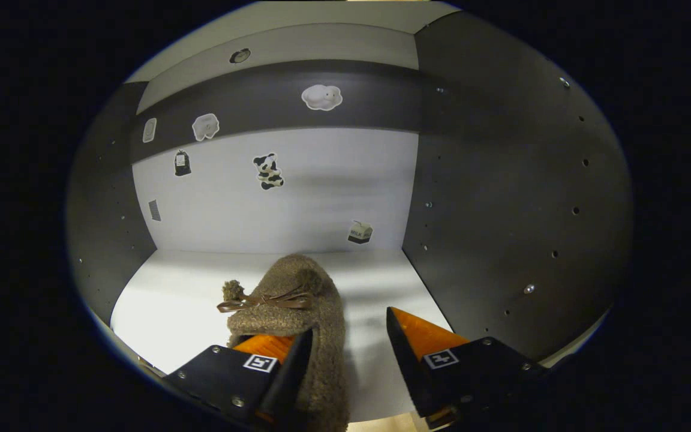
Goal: Grab one shoe with the right hand and put it into the shoe cabinet, grab the other shoe with the left hand and put it into the shoe cabinet; then close the right door with the right hand and the left door with the left hand.
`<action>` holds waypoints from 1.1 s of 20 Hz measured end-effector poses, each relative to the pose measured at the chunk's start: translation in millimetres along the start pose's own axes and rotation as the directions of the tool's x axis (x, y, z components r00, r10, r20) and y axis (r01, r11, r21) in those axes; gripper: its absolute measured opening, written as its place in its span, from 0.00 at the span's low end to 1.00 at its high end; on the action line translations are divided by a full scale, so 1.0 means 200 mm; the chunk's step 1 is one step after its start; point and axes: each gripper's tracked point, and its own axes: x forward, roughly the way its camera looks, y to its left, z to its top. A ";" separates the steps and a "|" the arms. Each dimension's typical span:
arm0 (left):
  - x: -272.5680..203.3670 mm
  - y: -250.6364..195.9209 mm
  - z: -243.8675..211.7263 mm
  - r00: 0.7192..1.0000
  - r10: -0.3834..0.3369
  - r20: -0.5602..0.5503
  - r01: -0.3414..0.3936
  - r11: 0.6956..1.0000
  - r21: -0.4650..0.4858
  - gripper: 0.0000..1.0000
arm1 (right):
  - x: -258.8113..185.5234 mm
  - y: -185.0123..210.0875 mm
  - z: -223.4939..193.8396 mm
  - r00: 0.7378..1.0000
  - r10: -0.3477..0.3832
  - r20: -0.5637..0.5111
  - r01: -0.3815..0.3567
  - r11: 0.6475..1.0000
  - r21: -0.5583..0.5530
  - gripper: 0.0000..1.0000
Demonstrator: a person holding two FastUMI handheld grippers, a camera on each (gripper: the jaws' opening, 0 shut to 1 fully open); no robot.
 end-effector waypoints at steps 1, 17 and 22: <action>0.00 -0.01 0.00 1.000 -0.004 0.001 0.004 1.000 -0.004 0.97 | -0.02 0.00 0.00 1.000 0.009 0.002 -0.009 1.000 -0.006 0.78; 0.01 -0.08 0.00 0.998 -0.058 0.001 0.058 0.998 -0.014 0.96 | -0.91 0.14 0.29 0.922 0.203 0.330 -0.172 0.978 -0.122 0.94; 0.01 -0.13 -0.01 0.996 -0.086 -0.010 0.086 0.996 -0.015 0.99 | -1.33 0.09 0.21 0.854 0.252 0.455 -0.213 0.967 -0.137 0.94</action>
